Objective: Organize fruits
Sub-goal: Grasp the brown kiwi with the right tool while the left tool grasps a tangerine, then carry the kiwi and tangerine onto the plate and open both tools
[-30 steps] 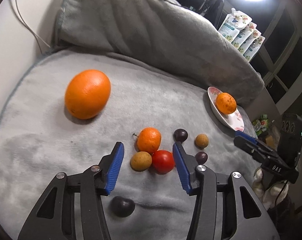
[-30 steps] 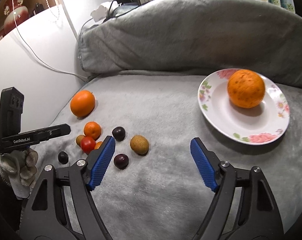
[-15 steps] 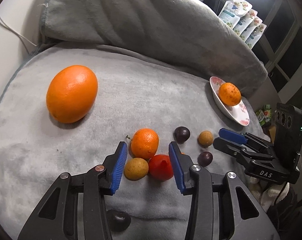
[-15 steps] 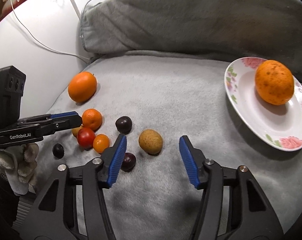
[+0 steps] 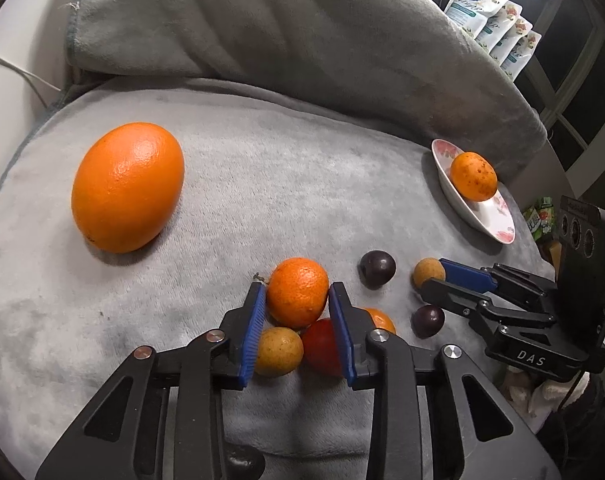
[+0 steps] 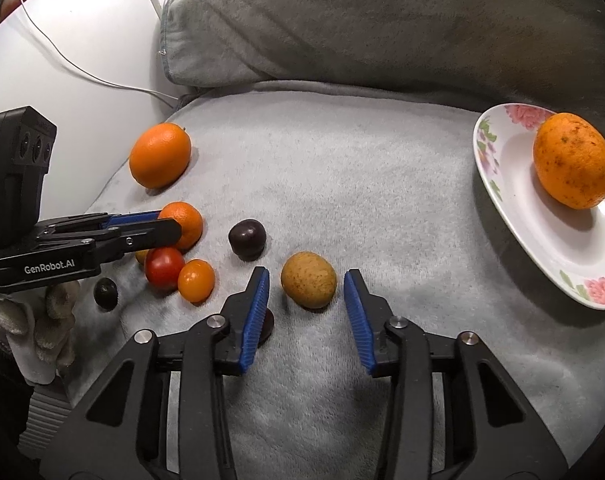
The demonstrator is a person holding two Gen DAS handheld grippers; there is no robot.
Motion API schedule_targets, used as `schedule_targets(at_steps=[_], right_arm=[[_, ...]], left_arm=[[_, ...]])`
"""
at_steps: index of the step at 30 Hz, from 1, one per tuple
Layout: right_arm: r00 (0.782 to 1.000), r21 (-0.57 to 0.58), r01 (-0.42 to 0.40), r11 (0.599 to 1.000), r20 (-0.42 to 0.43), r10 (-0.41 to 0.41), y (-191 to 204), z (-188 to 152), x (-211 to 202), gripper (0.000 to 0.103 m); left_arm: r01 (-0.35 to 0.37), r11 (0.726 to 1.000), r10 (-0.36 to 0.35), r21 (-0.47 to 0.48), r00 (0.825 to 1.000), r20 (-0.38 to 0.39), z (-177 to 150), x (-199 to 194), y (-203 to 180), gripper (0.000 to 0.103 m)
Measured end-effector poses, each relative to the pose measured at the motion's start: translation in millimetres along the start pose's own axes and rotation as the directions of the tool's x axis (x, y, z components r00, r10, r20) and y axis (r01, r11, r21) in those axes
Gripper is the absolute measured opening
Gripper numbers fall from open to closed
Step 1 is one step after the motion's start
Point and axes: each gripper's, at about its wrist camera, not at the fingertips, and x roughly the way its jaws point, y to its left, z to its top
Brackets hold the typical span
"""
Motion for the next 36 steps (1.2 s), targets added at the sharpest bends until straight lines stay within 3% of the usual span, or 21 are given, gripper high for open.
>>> schedule_targets(at_steps=[5,22,36], right_arm=[[1.000,0.016,-0.004,1.000,-0.001,0.004,-3,-1,2,0.030],[0.996,0.045,0.010,0.999,0.089,-0.014,-14,-3,-29,0.030],[0.971,0.123,0.120,0.985,0.193,-0.142,-66,-15,-92,0.030]], left_arm=[[-0.002,1.000,0.002,0.000,1.000,0.003,1,1,0,0.030],[0.020,1.000,-0.020,-0.011,0.999,0.051,9,-12,-10,0.029],[0.127,0.991,-0.130,0.040,0.988,0.087,31,-2,-64,0.029]])
